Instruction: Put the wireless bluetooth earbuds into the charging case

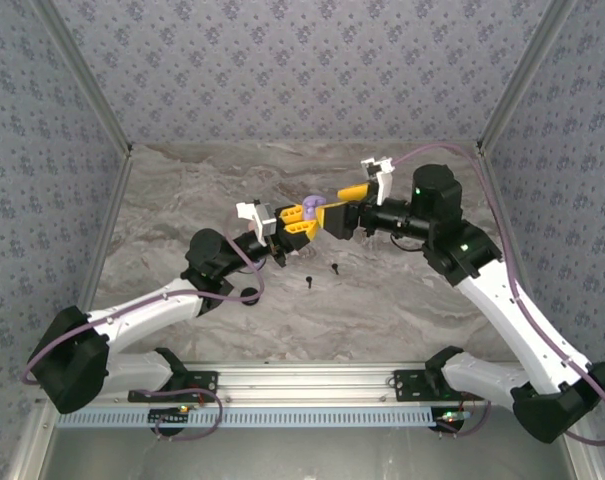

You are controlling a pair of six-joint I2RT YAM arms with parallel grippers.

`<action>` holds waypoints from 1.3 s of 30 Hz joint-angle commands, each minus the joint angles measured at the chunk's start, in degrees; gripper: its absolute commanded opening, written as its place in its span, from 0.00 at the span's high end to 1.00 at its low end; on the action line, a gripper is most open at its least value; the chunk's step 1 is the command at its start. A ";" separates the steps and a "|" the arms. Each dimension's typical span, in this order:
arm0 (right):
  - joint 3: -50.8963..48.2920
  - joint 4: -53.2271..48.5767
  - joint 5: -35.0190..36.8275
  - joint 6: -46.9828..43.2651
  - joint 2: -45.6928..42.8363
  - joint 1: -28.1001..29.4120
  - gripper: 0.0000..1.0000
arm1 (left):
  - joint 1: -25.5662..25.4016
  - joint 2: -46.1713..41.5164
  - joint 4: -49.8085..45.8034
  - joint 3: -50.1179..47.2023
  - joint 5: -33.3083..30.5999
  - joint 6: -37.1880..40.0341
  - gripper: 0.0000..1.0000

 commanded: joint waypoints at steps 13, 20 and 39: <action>2.23 4.12 -7.05 -2.73 -0.89 5.08 0.01 | -0.36 0.58 1.43 2.06 0.41 -0.48 1.00; -0.27 1.52 -4.62 -4.34 -3.82 5.33 0.01 | -0.35 0.58 1.27 1.80 -0.08 -0.27 1.00; -10.21 -10.24 33.74 -6.56 -13.75 0.40 0.00 | 1.84 -0.53 -24.98 3.23 -13.24 -0.33 1.00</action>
